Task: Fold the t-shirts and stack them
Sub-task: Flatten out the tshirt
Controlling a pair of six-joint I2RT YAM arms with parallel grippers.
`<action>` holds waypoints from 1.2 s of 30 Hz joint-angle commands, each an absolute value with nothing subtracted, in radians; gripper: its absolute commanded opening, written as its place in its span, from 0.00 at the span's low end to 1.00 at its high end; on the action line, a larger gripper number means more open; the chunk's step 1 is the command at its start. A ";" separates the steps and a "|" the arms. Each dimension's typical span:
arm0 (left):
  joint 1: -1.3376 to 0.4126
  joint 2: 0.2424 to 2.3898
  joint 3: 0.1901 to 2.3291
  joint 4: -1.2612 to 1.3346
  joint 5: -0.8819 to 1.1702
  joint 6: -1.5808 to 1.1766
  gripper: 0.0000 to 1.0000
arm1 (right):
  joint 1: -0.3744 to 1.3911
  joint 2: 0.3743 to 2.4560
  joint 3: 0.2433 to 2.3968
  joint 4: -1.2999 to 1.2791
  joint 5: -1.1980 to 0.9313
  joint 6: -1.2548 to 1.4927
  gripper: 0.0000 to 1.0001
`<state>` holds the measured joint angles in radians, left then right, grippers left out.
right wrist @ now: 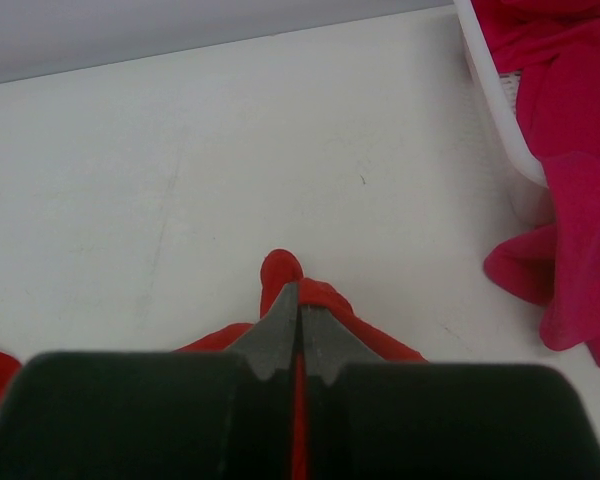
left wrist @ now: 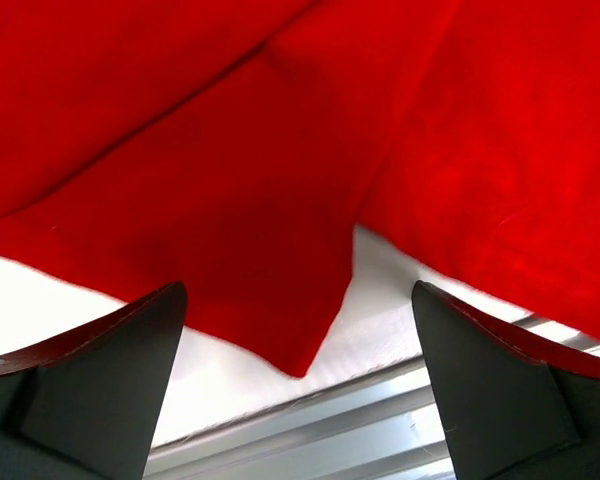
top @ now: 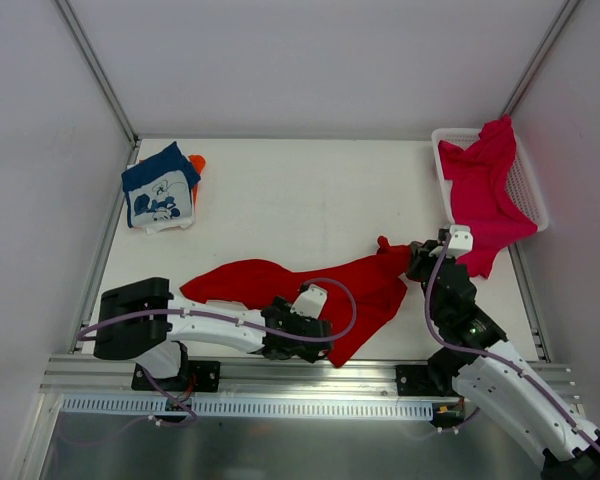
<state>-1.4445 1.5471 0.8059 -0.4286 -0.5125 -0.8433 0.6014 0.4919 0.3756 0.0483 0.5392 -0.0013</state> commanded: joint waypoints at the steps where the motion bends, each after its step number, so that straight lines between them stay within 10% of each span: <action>1: -1.437 1.620 0.788 -0.479 -0.529 -0.879 0.96 | 0.600 0.471 0.377 0.057 0.563 0.021 0.01; 24: -1.434 1.670 0.767 -0.495 -0.552 -0.936 0.48 | 0.600 0.465 0.362 0.037 0.564 0.035 0.00; 31: -1.419 1.664 0.707 -0.523 -0.558 -0.977 0.47 | 0.600 0.456 0.362 0.034 0.568 0.037 0.00; 36: -1.419 1.655 0.709 -0.526 -0.560 -0.989 0.16 | 0.598 0.471 0.365 0.035 0.564 0.040 0.01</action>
